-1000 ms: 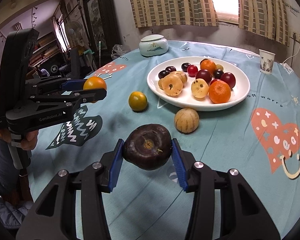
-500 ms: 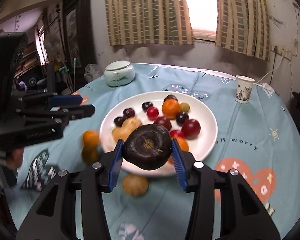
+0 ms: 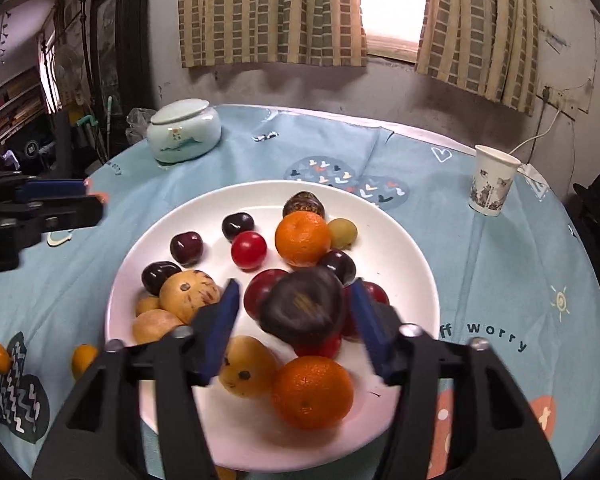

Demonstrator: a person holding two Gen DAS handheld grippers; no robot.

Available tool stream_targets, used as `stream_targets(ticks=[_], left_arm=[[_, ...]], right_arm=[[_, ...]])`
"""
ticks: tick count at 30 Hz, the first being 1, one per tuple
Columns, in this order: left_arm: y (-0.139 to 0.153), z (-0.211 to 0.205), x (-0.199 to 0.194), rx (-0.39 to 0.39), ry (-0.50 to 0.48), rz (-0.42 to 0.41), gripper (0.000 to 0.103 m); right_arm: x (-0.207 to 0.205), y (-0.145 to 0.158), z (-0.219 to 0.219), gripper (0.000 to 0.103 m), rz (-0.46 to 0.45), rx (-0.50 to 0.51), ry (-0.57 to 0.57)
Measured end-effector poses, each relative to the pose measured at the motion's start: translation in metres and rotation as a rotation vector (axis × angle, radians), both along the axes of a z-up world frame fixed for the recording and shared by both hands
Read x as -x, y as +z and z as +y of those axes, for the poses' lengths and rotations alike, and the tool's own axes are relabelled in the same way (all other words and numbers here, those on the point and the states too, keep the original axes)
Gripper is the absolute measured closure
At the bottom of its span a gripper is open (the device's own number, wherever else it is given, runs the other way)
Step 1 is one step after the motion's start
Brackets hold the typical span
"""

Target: Organize fruits

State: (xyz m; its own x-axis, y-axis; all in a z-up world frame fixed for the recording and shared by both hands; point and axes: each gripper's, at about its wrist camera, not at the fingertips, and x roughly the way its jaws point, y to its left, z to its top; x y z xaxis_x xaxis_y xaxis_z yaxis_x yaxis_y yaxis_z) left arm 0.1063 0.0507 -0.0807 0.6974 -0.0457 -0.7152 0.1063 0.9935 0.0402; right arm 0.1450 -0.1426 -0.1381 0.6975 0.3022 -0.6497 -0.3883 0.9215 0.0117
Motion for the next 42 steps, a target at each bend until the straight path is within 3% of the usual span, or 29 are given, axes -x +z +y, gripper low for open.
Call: stream_targets(ticks=[4, 7, 9, 13, 17, 24, 25, 27, 31, 34, 39, 42], left_arm=[[-0.002, 0.041, 0.054, -0.085, -0.029, -0.001, 0.042], [-0.019, 0.073, 0.093, -0.141, -0.019, 0.055, 0.039], [-0.032, 0.1, 0.116, -0.169, 0.046, 0.115, 0.039], [-0.036, 0.136, 0.178, -0.017, 0.061, 0.154, 0.038], [-0.056, 0.144, 0.227, -0.022, 0.051, 0.179, 0.037], [-0.089, 0.138, 0.224, 0.009, 0.044, 0.24, 0.038], [-0.091, 0.135, 0.225, 0.008, 0.04, 0.239, 0.039], [-0.097, 0.13, 0.223, -0.007, 0.043, 0.248, 0.063], [-0.096, 0.128, 0.224, -0.017, 0.045, 0.234, 0.064], [-0.075, 0.119, 0.216, 0.002, 0.025, 0.182, 0.064], [-0.023, 0.067, 0.156, 0.065, -0.037, 0.039, 0.064], [-0.01, 0.027, 0.091, 0.09, -0.043, 0.029, 0.064]], right_arm=[[0.022, 0.013, -0.016, 0.035, -0.022, -0.045, 0.011], [0.049, 0.017, -0.024, 0.034, -0.026, -0.037, 0.052], [0.067, 0.017, -0.022, 0.034, -0.021, -0.011, 0.079], [0.107, 0.014, -0.013, 0.034, -0.023, 0.006, 0.167], [0.132, 0.011, 0.006, 0.034, -0.016, 0.034, 0.248], [0.161, 0.011, 0.046, 0.034, 0.043, -0.001, 0.356], [0.166, 0.01, 0.053, 0.034, 0.04, 0.009, 0.373], [0.177, 0.007, 0.07, 0.034, 0.038, 0.032, 0.413], [0.188, 0.001, 0.09, 0.034, 0.061, 0.027, 0.466], [0.192, -0.001, 0.097, 0.034, 0.058, 0.022, 0.493], [0.169, 0.018, 0.077, 0.034, -0.027, -0.027, 0.363], [0.138, 0.029, 0.05, 0.034, -0.071, -0.005, 0.215]])
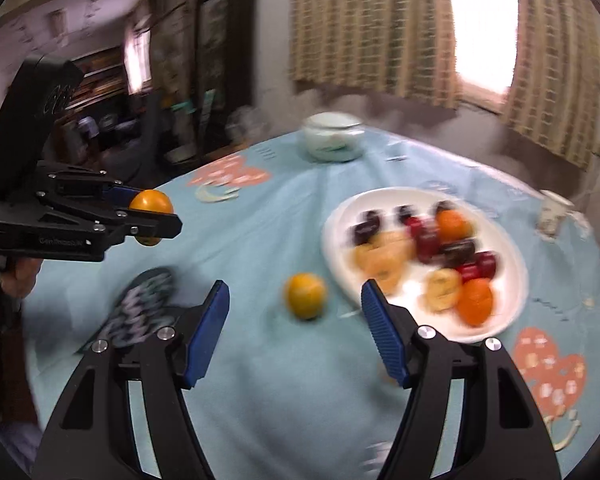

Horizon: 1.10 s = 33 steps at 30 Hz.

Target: Organize fruits

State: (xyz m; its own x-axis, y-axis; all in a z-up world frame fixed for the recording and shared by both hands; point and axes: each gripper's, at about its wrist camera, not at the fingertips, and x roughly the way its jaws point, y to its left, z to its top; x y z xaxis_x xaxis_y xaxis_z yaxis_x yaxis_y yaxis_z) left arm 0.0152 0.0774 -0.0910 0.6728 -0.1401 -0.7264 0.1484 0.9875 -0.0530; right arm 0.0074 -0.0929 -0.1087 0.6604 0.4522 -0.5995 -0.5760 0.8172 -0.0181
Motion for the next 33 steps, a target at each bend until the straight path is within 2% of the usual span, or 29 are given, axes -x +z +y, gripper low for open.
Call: stream_targets(ticks=[4, 7, 11, 13, 15, 18, 22, 24, 27, 31, 33], left_arm=[[-0.008, -0.052, -0.084, 0.022, 0.001, 0.059, 0.064], [-0.025, -0.085, -0.131, -0.005, -0.01, 0.118, 0.063], [-0.043, -0.098, -0.159, -0.034, 0.009, 0.179, 0.062], [-0.041, -0.095, -0.161, -0.018, 0.027, 0.175, 0.051], [-0.031, -0.087, -0.152, 0.001, 0.024, 0.146, 0.046], [-0.012, -0.08, -0.129, -0.017, 0.008, 0.091, 0.041], [0.002, -0.061, -0.064, -0.046, -0.042, 0.007, 0.038], [-0.006, -0.054, -0.025, -0.09, -0.072, -0.016, 0.038], [-0.029, -0.045, 0.02, -0.123, -0.092, 0.007, 0.038], [-0.055, -0.045, 0.052, -0.19, -0.079, 0.005, 0.036], [-0.063, -0.043, 0.059, -0.169, -0.069, 0.007, 0.036]], right_arm=[[-0.049, -0.001, -0.028, 0.034, 0.021, 0.01, -0.135], [-0.078, -0.01, -0.036, 0.034, 0.045, 0.019, -0.17], [-0.106, -0.024, -0.042, 0.034, 0.079, 0.043, -0.185], [-0.11, -0.029, -0.041, 0.034, 0.082, 0.064, -0.171], [-0.109, -0.03, -0.041, 0.034, 0.081, 0.072, -0.166], [-0.09, -0.024, -0.045, 0.034, 0.075, 0.054, -0.141], [-0.036, -0.024, -0.051, 0.034, 0.076, 0.073, -0.059], [-0.007, -0.032, -0.055, 0.034, 0.104, 0.097, -0.028], [0.027, -0.045, -0.058, 0.034, 0.122, 0.112, -0.011], [0.046, -0.054, -0.064, 0.034, 0.162, 0.061, -0.042], [0.047, -0.058, -0.068, 0.034, 0.191, 0.01, -0.074]])
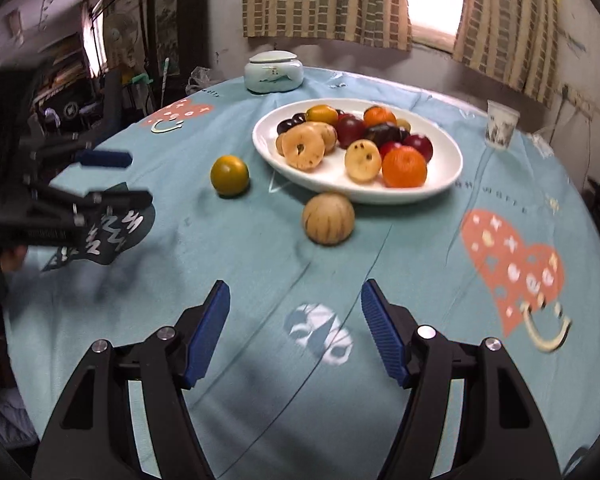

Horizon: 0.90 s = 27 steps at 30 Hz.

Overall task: Organize fruits
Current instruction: 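Move both open tools to the remaining fruits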

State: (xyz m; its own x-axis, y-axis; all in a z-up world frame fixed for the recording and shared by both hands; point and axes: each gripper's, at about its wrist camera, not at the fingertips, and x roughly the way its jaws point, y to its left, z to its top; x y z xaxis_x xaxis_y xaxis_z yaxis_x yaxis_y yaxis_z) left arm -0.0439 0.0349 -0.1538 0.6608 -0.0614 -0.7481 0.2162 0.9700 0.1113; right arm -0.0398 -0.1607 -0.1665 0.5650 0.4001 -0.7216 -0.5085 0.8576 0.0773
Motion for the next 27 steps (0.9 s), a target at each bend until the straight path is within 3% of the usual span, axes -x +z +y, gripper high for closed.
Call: stream_targets(ticks=[4, 10, 16, 27], left_arm=[[-0.005, -0.002, -0.002, 0.076, 0.035, 0.005, 0.036], [-0.015, -0.014, -0.003, 0.075, 0.032, -0.029, 0.036], [-0.018, -0.002, -0.008, 0.145, 0.058, -0.004, 0.034], [-0.018, -0.002, -0.007, 0.135, 0.062, -0.01, 0.032]], right_arm=[[-0.004, 0.0, -0.01, 0.034, 0.01, -0.106, -0.068], [-0.019, -0.007, -0.046, 0.034, 0.104, -0.327, -0.134], [-0.019, -0.007, -0.043, 0.034, 0.109, -0.317, -0.124], [-0.02, -0.008, -0.042, 0.033, 0.119, -0.326, -0.105]])
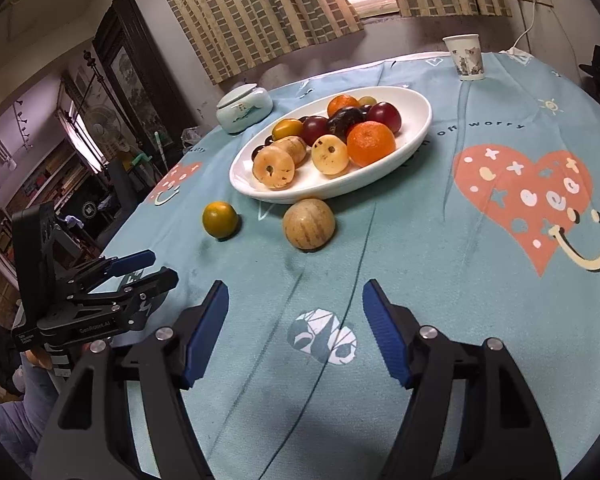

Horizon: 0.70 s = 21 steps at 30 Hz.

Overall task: Organize fruits
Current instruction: 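Move both open tools to the remaining fruits, then grasp the tan melon-like fruit with the right tool while the left tool grasps the yellow-orange fruit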

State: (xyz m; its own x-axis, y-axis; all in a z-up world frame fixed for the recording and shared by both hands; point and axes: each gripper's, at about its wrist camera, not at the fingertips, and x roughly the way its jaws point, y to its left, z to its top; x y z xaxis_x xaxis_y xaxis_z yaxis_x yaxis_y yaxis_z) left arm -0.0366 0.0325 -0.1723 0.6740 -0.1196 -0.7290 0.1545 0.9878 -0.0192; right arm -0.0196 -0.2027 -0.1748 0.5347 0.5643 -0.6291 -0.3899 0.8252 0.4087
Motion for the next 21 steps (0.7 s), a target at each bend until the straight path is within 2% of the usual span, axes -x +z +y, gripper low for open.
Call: stream_targets(ticks=[4, 7, 9, 10, 12, 15, 18, 21], left_arm=[[0.0, 0.001, 0.0, 0.006, -0.006, 0.0, 0.032], [0.004, 0.001, -0.004, 0.0, -0.022, 0.009, 0.032], [0.01, -0.001, -0.01, -0.041, -0.041, 0.012, 0.032], [0.015, -0.001, -0.013, -0.069, -0.036, -0.001, 0.032], [0.025, 0.007, -0.02, -0.083, -0.002, -0.02, 0.032], [0.034, 0.023, -0.026, -0.028, 0.049, -0.023, 0.028], [0.03, 0.023, -0.025, -0.031, 0.043, -0.012, 0.028], [0.023, 0.012, -0.027, -0.069, 0.012, 0.004, 0.028]], right_arm=[[0.001, 0.002, 0.011, 0.033, -0.01, 0.061, 0.011], [0.003, 0.006, 0.031, 0.033, -0.059, 0.209, 0.041], [0.003, 0.009, 0.047, 0.033, -0.138, 0.356, 0.044], [0.001, 0.01, 0.053, 0.033, -0.158, 0.39, 0.055], [-0.008, 0.007, 0.061, 0.033, -0.154, 0.425, 0.071], [-0.029, 0.001, 0.07, 0.033, -0.122, 0.448, 0.075], [-0.051, -0.006, 0.078, 0.034, -0.074, 0.455, 0.063], [-0.072, -0.014, 0.083, 0.046, -0.022, 0.457, 0.058]])
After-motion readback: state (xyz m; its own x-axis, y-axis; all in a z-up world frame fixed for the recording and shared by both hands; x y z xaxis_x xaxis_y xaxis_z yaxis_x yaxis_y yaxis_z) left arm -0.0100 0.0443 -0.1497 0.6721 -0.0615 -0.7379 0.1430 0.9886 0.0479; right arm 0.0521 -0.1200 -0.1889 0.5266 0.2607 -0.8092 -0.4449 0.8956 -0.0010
